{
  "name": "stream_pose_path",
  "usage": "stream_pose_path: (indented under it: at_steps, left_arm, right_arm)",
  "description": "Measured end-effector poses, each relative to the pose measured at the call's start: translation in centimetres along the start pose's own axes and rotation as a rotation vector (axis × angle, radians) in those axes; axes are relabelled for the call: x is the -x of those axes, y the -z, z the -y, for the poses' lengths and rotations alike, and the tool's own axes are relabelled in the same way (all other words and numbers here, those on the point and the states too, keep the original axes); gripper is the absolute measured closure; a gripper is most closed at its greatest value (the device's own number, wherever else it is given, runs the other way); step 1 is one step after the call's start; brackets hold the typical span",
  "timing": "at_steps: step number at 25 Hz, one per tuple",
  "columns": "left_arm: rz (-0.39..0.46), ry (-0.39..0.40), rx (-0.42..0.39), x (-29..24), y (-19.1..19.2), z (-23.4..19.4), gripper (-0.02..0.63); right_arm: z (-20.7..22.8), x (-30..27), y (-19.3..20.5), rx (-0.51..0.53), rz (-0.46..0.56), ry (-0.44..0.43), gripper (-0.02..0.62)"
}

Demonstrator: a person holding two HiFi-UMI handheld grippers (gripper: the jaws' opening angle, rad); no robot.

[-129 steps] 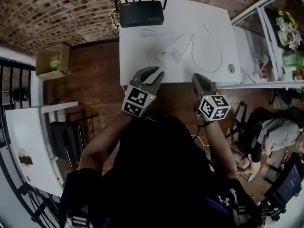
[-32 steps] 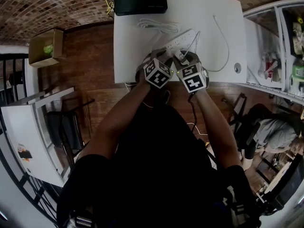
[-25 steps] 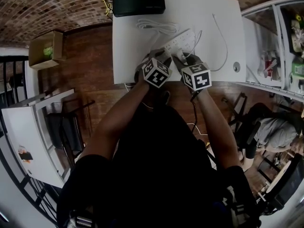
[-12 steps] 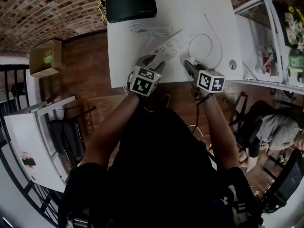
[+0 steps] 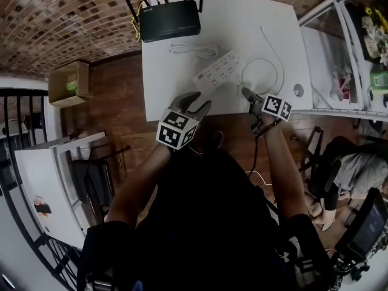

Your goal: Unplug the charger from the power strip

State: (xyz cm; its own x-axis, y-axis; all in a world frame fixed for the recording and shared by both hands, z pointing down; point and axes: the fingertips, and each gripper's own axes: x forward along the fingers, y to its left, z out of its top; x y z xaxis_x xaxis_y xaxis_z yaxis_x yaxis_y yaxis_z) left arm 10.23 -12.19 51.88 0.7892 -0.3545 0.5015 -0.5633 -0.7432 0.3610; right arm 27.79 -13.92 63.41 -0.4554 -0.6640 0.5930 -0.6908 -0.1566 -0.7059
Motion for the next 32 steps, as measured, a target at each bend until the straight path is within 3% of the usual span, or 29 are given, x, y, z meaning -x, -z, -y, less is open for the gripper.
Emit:
stream_pose_path:
  at_steps: [4, 6, 9, 19, 22, 25, 28, 32]
  left_arm:
    - [0.022, -0.001, 0.01, 0.7, -0.2, 0.2, 0.445]
    - [0.031, -0.007, 0.015, 0.8, -0.3, 0.3, 0.446]
    - [0.027, -0.007, 0.015, 0.6, -0.3, 0.4, 0.446]
    - [0.02, 0.004, 0.008, 0.0, -0.4, 1.1, 0.446]
    - [0.036, 0.006, 0.008, 0.1, -1.0, 1.3, 0.446]
    - [0.065, 0.013, 0.008, 0.6, -2.0, 1.7, 0.446]
    - [0.107, 0.027, 0.011, 1.4, -3.5, 2.4, 0.446]
    - [0.176, 0.041, -0.001, 2.9, -6.1, 3.3, 0.448]
  right_arm:
    - [1.3, 0.3, -0.2, 0.02, -0.003, 0.076, 0.432]
    - [1.8, 0.8, -0.5, 0.022, 0.011, 0.118, 0.364]
    - [2.4, 1.7, -1.2, 0.03, 0.04, 0.172, 0.33]
    - [4.0, 6.2, -2.8, 0.096, 0.138, 0.346, 0.311]
    - [1.1, 7.7, -3.6, 0.128, 0.209, 0.281, 0.379]
    - [-4.5, 8.5, -3.9, 0.174, 0.269, 0.117, 0.569]
    - [-9.7, 9.1, -3.5, 0.262, 0.291, 0.017, 0.58]
    - [-15.5, 9.7, -2.8, 0.42, 0.314, -0.047, 0.583]
